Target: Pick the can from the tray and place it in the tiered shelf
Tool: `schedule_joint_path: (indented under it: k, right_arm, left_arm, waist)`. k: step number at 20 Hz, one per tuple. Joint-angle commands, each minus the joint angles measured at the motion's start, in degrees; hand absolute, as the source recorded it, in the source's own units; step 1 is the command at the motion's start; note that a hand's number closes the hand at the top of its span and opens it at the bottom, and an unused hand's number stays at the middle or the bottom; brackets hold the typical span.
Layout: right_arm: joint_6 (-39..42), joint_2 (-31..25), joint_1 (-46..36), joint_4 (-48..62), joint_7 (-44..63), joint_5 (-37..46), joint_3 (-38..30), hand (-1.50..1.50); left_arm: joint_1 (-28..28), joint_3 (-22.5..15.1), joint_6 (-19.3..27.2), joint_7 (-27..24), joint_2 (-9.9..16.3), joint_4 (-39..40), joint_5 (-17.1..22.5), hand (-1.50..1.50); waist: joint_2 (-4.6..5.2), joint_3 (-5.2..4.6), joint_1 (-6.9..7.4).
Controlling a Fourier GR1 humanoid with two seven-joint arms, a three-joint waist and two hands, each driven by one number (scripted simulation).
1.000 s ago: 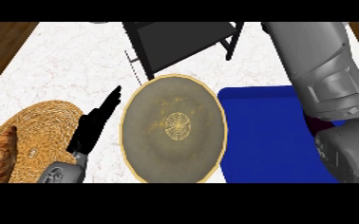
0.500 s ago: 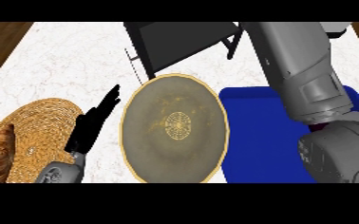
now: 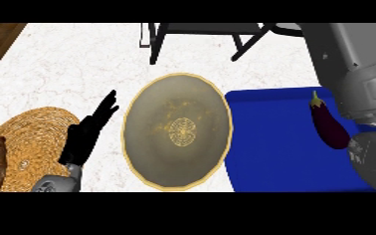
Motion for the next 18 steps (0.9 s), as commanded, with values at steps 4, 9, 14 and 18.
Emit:
schedule_joint_path:
  k: [4,9,14,18]
  right_arm:
    - [12.8,-14.5,7.7,0.6,-5.0,-1.2,-1.1,-1.5]
    - [18.8,-19.3,12.3,2.2,-11.3,-1.3,-0.8,-1.5]
    - [23.8,-21.5,13.0,4.1,-13.8,-1.1,0.2,-1.5]
    - [26.5,-25.4,12.0,6.3,-12.8,0.1,1.2,-1.5]
  left_arm:
    - [1.9,0.9,-1.1,0.9,1.0,0.5,0.6,0.0]
    - [2.9,-0.3,0.3,1.0,-0.8,-0.2,-0.9,0.0]
    - [1.5,1.4,-2.5,1.9,1.2,1.1,0.3,0.0]
    - [0.0,0.2,0.1,2.4,-1.7,1.3,-1.5,0.0]
  waist:
    - [-0.13,0.71,-1.86]
    - [-0.19,0.72,-1.32]
    - [-0.23,0.71,-1.18]
    - [0.06,0.73,-0.78]
